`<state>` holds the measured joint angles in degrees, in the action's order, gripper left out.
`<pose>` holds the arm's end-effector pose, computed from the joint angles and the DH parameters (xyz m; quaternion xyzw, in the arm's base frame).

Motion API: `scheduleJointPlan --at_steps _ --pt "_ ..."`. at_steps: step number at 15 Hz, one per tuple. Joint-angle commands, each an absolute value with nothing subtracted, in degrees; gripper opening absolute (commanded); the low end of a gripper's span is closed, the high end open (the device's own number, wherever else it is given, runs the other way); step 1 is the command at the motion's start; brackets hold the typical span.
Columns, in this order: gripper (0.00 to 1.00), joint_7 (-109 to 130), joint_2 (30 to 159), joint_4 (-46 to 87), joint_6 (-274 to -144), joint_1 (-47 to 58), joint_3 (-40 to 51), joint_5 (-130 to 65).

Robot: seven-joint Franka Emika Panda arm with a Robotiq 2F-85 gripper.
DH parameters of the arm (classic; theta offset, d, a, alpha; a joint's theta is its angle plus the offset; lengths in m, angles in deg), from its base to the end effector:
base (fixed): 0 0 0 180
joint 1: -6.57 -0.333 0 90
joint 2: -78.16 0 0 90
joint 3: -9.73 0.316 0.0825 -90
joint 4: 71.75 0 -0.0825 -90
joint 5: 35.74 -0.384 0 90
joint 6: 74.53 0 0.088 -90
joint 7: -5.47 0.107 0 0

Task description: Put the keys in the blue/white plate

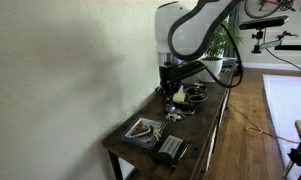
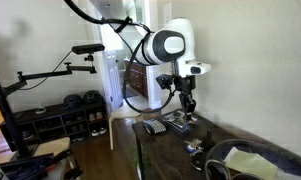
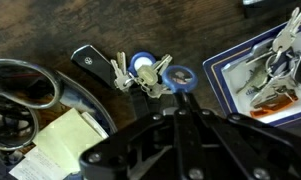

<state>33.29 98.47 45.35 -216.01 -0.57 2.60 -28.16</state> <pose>0.6032 0.0025 0.2749 0.9798 -0.1861 0.0503 0.0539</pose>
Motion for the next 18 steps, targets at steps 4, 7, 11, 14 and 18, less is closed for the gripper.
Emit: scheduleJointPlan --at_steps 4,7,11,14,18 --pt "0.03 33.5 104.2 37.9 -213.0 -2.1 4.1 -27.7" --pt "0.03 32.8 106.3 35.6 -212.8 -2.6 4.5 -28.0" --pt "0.03 32.2 107.8 33.6 -212.9 -3.4 5.1 -28.0" --pt "0.03 31.2 108.6 32.7 -212.8 -3.7 5.6 -28.3" --pt "0.03 29.4 110.7 31.3 -212.2 -3.2 6.7 -29.5"
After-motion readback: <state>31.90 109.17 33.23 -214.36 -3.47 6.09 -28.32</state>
